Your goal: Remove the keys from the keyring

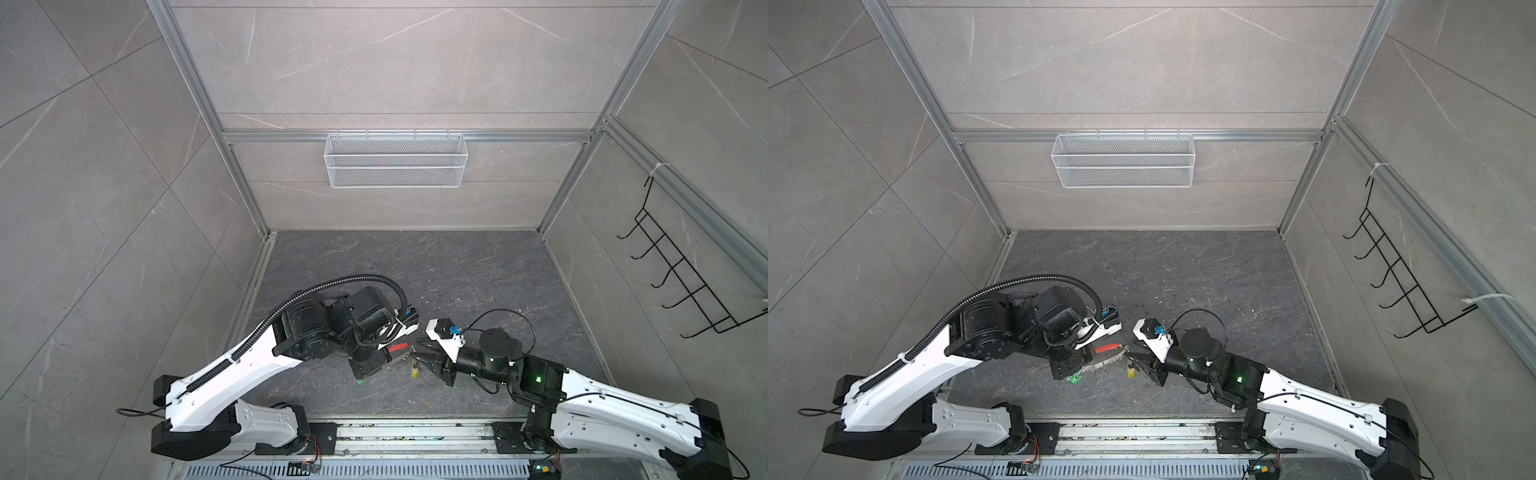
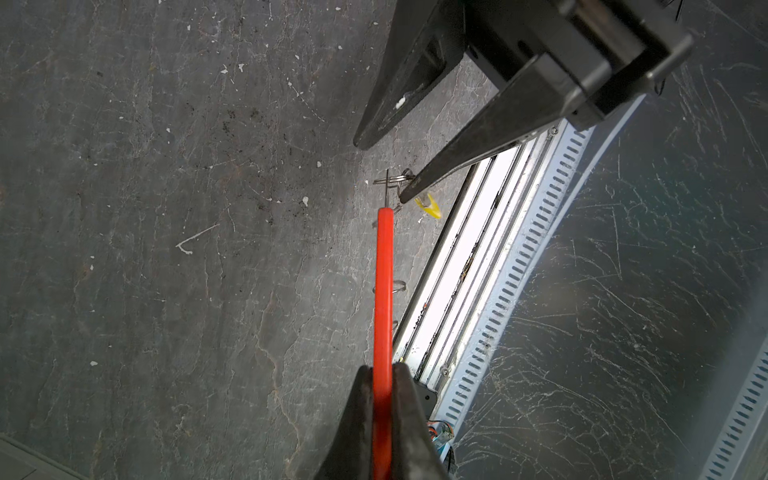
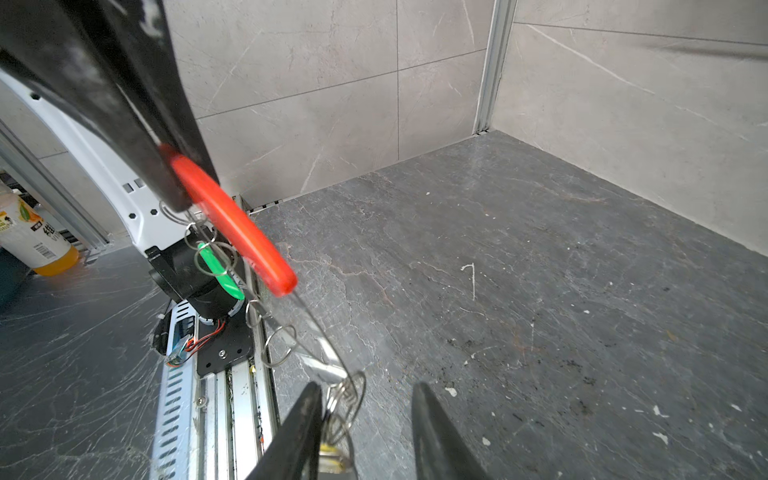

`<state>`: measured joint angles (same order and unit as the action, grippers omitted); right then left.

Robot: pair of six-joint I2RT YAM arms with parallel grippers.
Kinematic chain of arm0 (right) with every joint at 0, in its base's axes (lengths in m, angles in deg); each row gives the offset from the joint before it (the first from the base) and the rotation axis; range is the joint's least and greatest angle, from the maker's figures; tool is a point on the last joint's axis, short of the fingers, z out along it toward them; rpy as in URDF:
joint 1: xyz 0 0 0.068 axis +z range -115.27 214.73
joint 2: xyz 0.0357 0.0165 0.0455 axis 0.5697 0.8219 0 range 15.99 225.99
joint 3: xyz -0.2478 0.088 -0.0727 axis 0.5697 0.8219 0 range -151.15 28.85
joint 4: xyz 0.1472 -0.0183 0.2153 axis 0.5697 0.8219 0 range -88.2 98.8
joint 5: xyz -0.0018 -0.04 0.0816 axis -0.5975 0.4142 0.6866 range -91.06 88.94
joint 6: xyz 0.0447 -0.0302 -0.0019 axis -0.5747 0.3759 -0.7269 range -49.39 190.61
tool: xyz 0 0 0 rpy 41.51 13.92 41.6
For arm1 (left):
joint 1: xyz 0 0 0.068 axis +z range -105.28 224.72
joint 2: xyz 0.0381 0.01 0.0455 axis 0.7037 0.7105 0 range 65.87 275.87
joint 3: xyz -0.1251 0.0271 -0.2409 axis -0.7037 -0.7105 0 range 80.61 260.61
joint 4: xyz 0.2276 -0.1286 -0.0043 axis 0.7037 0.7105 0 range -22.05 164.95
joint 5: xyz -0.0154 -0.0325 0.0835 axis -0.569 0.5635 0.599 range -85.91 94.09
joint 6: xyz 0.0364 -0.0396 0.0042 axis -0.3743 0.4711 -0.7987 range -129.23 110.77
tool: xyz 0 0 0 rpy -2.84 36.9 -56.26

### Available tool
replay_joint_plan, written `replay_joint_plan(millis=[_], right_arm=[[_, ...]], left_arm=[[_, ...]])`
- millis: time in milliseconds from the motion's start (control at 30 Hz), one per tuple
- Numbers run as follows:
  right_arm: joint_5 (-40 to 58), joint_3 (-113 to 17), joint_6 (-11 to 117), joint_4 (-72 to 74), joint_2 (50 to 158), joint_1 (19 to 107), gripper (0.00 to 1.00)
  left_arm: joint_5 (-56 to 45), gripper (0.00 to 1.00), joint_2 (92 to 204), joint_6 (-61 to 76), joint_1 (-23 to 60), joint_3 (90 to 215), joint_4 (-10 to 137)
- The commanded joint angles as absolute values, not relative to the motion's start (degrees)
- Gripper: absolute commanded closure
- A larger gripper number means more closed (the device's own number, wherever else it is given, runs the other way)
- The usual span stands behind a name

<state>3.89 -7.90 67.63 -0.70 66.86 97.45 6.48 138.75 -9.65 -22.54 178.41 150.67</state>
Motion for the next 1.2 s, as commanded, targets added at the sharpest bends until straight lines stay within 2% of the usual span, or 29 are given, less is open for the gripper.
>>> replay_joint_plan(millis=[0,167,600,933,1067,1167], right_arm=[[4.4,-9.9,68.2,-1.8,67.2,97.7,0.66],[3.3,-9.4,67.8,-1.6,66.8,97.7,0.72],[1.5,-9.0,67.4,-0.1,64.9,97.7,0.77],[1.8,-8.8,67.3,0.0,64.9,97.7,0.91],[1.6,-8.7,67.1,0.0,64.8,97.7,1.0],[0.9,-8.4,66.9,0.0,64.2,97.7,1.0]], left_arm=[[5.4,1.0,137.5,-9.9,-22.6,178.8,149.7],[5.5,1.0,137.3,-9.7,-22.7,178.7,149.8],[6.1,1.0,136.7,-9.4,-22.6,178.7,149.9],[6.1,1.0,136.5,-9.1,-22.6,178.8,149.7],[6.2,1.0,136.2,-8.8,-22.7,178.8,149.3],[6.2,1.0,136.0,-8.6,-22.7,178.6,149.1]])
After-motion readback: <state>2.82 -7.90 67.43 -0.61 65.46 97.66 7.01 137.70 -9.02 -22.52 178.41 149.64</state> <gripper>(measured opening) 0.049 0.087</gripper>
